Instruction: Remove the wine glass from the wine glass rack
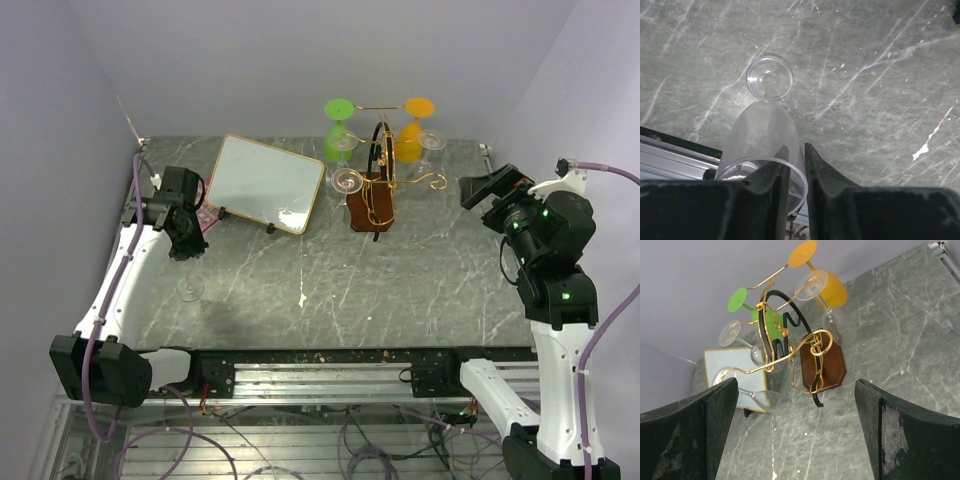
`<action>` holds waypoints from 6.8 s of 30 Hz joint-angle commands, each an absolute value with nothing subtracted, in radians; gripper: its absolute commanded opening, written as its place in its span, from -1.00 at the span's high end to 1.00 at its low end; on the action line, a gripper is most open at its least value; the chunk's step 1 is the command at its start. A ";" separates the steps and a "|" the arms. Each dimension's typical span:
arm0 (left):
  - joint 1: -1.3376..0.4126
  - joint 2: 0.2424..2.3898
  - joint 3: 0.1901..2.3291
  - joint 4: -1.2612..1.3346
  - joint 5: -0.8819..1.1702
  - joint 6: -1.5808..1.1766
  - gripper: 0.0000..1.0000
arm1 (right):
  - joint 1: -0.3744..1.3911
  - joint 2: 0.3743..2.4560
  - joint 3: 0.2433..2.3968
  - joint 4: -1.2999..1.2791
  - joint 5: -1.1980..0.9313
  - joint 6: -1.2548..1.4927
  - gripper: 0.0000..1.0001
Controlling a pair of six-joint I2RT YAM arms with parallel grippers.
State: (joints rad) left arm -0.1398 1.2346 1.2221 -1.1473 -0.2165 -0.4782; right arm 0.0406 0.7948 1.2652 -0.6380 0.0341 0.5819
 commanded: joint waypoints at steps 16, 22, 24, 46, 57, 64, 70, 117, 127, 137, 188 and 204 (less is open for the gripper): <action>-0.124 1.173 1.312 -1.215 -0.367 -0.464 -0.17 | 0.045 0.799 1.253 -0.639 0.036 0.552 -0.99; -0.124 1.136 1.356 -1.213 -0.346 -0.453 -0.40 | 0.045 0.781 1.253 -0.655 0.033 0.553 -0.99; -0.124 1.126 1.382 -1.215 -0.322 -0.449 -0.59 | 0.045 0.779 1.247 -0.666 0.031 0.553 -0.99; -0.124 0.986 1.441 -0.711 0.398 -0.552 -0.95 | 0.044 0.780 1.179 -0.673 -0.070 0.559 -0.99; -0.142 0.892 1.166 -0.395 0.599 -0.764 -0.96 | 0.046 0.945 1.186 -0.432 -0.513 0.752 -0.98; -0.253 0.912 1.132 -0.355 0.543 -0.780 -0.97 | 0.141 1.104 1.277 -0.363 -0.626 0.795 -0.82; -0.397 0.949 1.139 -0.372 0.436 -0.774 -0.94 | 0.307 1.245 1.441 -0.481 -0.472 0.711 -0.68; -0.437 0.962 1.152 -0.453 0.387 -0.718 -0.96 | 0.409 1.371 1.342 -0.406 -0.183 0.917 0.00; -0.437 0.950 1.153 -0.470 0.378 -0.707 -0.96 | 0.408 1.392 1.328 -0.373 -0.188 0.948 0.08; -0.437 0.944 1.160 -0.492 0.369 -0.692 -0.96 | 0.408 1.417 1.314 -0.346 -0.211 0.969 0.11; -0.437 0.921 1.147 -0.515 0.357 -0.681 -0.98 | 0.411 1.406 1.329 -0.227 -0.296 1.098 1.00; -0.437 0.899 1.124 -0.519 0.360 -0.687 -0.98 | 0.411 1.451 1.358 -0.184 -0.283 1.171 1.00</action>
